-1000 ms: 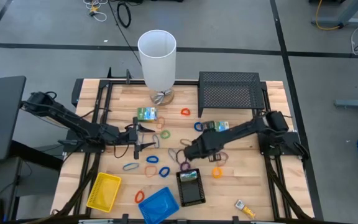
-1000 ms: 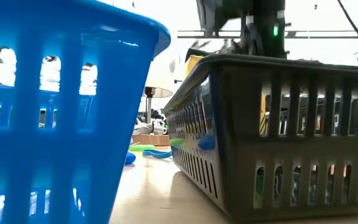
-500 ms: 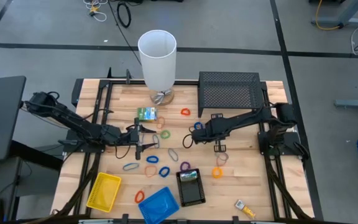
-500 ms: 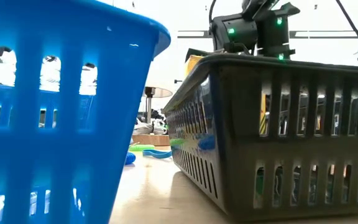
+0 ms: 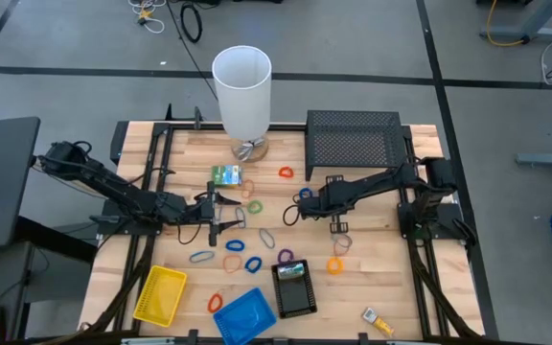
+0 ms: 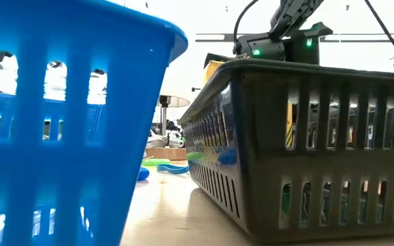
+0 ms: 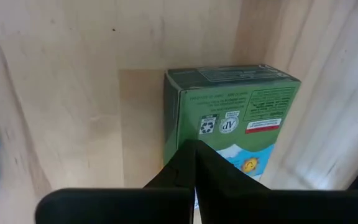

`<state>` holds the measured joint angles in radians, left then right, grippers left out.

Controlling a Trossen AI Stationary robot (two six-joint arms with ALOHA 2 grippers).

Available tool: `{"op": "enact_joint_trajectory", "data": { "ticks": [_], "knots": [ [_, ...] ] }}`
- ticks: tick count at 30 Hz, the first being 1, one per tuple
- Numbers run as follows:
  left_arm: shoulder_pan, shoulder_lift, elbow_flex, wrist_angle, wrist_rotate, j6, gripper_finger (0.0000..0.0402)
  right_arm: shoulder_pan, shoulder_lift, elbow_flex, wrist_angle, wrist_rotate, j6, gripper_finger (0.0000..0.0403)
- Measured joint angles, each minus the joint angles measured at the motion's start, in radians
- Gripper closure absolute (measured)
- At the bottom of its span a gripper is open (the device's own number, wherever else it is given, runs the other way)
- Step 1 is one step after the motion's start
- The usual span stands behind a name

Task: Pick & Place Office Desk Supplies
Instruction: Put the yellow crayon box into the black bin

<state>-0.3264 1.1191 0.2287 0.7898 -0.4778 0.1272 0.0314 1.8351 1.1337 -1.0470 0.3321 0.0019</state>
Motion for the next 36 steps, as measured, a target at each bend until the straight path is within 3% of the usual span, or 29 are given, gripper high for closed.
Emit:
{"op": "enact_joint_trajectory", "data": {
  "ticks": [13,23,30,36],
  "knots": [
    [0.000,0.000,0.000,0.000,0.000,0.000,0.0156,0.009,-0.002,0.013,0.035,-0.072,-0.069,0.0402],
    [0.000,0.000,0.000,0.000,0.000,0.000,0.0156,0.069,0.002,0.109,0.183,-0.259,-0.161,0.0403],
    [0.000,0.000,0.000,0.000,0.000,0.000,0.0156,0.070,0.002,0.187,0.099,-0.095,-0.138,0.0403],
    [0.000,0.000,0.000,-0.001,0.000,0.000,0.0156,0.090,0.002,0.206,-0.003,-0.068,-0.114,0.0403]
  ]
}}
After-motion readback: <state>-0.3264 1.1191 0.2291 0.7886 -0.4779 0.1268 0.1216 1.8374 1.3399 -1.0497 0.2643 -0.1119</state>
